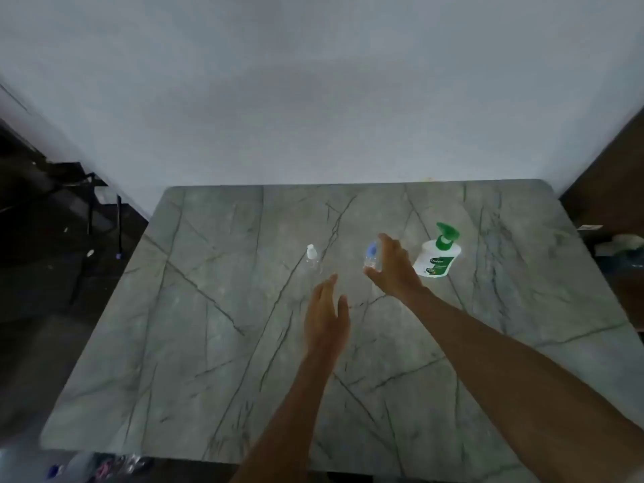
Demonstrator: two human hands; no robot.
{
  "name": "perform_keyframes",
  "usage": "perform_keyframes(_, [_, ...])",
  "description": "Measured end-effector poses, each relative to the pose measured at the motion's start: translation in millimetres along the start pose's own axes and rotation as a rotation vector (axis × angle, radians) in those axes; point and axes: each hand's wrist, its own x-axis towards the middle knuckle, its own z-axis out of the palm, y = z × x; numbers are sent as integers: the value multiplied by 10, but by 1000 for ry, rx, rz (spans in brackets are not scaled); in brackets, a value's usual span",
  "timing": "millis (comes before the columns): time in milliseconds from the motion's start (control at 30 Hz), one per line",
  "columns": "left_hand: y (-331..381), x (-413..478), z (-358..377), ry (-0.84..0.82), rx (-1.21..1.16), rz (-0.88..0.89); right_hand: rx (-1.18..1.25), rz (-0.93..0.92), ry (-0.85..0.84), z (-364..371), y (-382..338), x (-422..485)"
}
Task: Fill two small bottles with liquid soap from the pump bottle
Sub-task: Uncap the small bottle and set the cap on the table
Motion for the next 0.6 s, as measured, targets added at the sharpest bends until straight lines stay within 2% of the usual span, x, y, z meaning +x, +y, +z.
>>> perform_keyframes(167, [-5, 112, 15, 3, -127, -56, -71, 70, -121, 132, 44, 265])
perform_keyframes(333, [-119, 215, -3, -33, -150, -58, -112, 59, -51, 274, 57, 432])
perform_keyframes(500, [-158, 323, -8, -46, -180, -74, 8, 69, -6, 219, 55, 422])
perform_keyframes(600, [-101, 419, -14, -55, -101, -14, 136, 38, 10, 13, -84, 248])
